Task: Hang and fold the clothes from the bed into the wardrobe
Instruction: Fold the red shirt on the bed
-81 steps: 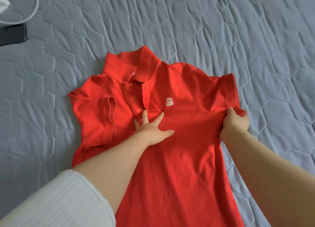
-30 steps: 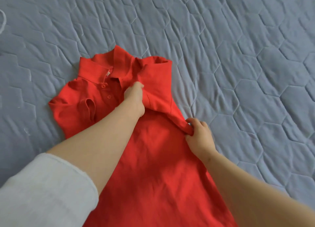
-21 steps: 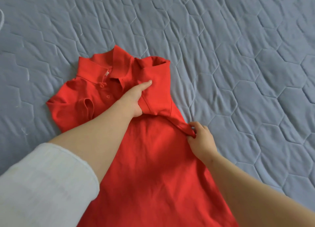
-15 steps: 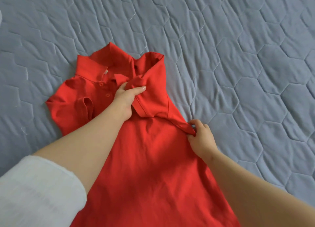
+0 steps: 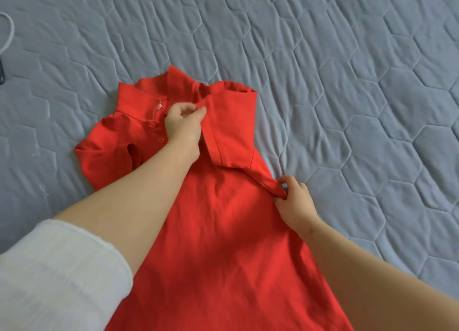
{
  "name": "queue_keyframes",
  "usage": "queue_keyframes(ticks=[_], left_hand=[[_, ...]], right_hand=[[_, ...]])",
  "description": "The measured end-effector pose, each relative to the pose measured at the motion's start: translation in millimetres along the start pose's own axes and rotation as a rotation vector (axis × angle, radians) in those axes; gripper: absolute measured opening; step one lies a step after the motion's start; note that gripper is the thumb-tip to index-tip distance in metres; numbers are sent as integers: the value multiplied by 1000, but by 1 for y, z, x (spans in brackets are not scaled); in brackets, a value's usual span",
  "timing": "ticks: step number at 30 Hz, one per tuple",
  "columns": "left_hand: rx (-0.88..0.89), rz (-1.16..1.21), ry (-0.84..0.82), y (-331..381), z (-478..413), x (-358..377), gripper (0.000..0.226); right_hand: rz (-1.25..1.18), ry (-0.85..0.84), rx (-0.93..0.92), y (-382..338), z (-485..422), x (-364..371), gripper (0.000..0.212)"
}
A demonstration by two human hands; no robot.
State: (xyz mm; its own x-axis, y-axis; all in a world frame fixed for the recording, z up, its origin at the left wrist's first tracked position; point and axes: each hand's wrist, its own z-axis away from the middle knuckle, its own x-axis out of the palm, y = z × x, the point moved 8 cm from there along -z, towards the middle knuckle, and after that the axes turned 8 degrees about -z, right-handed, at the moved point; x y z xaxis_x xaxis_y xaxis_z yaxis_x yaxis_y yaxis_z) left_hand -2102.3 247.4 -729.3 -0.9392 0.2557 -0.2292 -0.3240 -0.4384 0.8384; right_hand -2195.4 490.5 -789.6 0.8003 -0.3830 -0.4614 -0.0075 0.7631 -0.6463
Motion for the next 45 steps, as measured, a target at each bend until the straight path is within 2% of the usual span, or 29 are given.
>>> queue_keyframes(ticks=[2,3,4,6,7,10,12,17,21,24,26,28,30,32,33,34,35,36,37,38,40,42,45], left_hand=[[-112,-18,-41,-13,-2,-1,36],[-176,-60,-135,-19,-1,5,51],[-220,-141,-253,-22,2,14,56],[-223,-289,-454,-22,10,32,35],[-191,-332,-481,-19,10,36,27],[39,-333,-425,4,6,42,30],[184,-332,-394,19,6,44,21],[50,0,-562,18,18,56,14],[193,-56,-474,26,14,46,27],[261,-165,-375,21,10,34,52],[274,-294,-275,11,7,22,73],[218,-463,-219,-6,2,11,82],[58,-596,-175,-28,-3,0,79],[-10,-854,40,-29,1,-19,66],[87,-1015,199,-16,8,-25,57],[262,-1115,299,0,17,-20,48],[451,-1134,273,11,27,-5,40],[582,-1127,122,12,35,16,37],[627,-1134,-84,4,42,38,38],[592,-1197,-274,-10,48,57,42],[454,-1441,-472,-38,51,76,43],[384,-1597,-498,-52,49,80,44],[386,-1587,-447,-51,47,78,46]], right_hand=[[-5,-9,3,0,0,0,39],[-6,-13,4,0,0,0,39],[-7,-17,3,1,0,0,39],[-12,-22,-3,1,-1,-1,39],[-13,-25,-7,1,-1,0,39],[-10,-22,-10,2,-2,0,40],[-15,-21,-4,3,-2,1,40],[-30,-26,-1,5,-4,2,39],[-27,-31,0,5,-5,2,38],[-23,-27,5,6,-6,2,36],[-28,-24,7,6,-6,2,36],[-31,-26,0,7,-5,2,37],[-41,-19,-16,8,-3,0,37],[-44,7,-18,13,0,-5,28],[-35,20,-3,18,3,-7,23],[-26,25,21,23,6,-9,19],[-21,21,45,28,10,-11,17],[-17,12,65,34,14,-12,16],[-13,3,81,39,18,-14,15],[-11,-4,93,44,23,-16,13],[-5,-8,111,53,33,-22,12],[10,-5,118,62,45,-28,15],[7,-14,91,68,63,-29,13]])
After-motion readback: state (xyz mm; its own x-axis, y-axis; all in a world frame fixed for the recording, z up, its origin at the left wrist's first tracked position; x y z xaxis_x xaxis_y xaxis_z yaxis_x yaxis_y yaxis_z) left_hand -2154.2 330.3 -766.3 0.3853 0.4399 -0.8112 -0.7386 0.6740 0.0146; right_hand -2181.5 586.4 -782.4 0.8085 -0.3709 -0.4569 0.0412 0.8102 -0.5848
